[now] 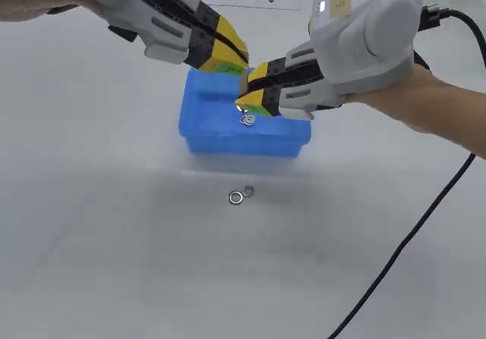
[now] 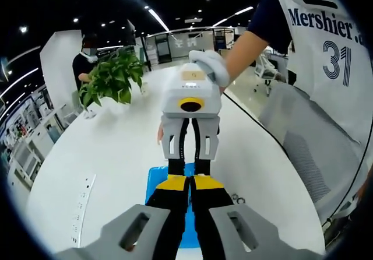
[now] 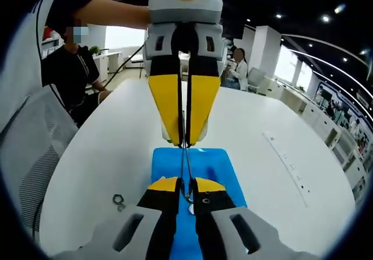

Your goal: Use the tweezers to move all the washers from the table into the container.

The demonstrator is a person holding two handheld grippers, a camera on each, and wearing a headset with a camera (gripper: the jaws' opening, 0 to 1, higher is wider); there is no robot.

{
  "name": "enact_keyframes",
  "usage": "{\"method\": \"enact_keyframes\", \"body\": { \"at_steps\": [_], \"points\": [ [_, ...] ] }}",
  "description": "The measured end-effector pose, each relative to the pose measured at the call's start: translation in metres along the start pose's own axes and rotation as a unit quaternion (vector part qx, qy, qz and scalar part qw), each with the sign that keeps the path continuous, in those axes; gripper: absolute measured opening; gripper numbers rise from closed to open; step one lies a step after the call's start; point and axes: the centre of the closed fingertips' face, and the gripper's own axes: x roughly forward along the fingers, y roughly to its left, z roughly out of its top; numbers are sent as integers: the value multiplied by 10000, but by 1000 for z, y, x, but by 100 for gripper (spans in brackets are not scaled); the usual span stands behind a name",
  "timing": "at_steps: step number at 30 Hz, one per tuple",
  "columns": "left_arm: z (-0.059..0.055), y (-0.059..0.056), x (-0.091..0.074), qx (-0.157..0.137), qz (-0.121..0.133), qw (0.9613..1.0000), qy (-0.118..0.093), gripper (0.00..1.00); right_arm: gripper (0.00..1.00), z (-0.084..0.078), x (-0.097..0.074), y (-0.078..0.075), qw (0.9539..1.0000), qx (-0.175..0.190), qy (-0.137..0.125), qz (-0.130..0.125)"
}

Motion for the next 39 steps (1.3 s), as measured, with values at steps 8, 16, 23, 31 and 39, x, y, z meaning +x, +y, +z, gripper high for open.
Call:
{"method": "enact_keyframes", "body": {
  "at_steps": [8, 16, 23, 31, 39],
  "points": [
    [-22, 5, 12, -222, -5, 9997, 43, 5, 10, -20, 17, -2, 9997, 108, 128, 155],
    [-27, 7, 14, -295, 47, 9995, 57, 5, 12, -24, 19, -2, 9996, 114, 181, 161],
    [-10, 2, 5, -111, 116, 9999, 0, 5, 12, -9, 8, 0, 9999, 123, 35, 71],
    [12, -9, -11, 86, 161, 9998, 1, 5, 13, 18, -7, 9, 9999, -63, -102, 44],
    [38, -31, -23, 245, 226, 9994, -71, 5, 12, 39, -26, 28, 9996, -153, -241, 25]
  ]
}}
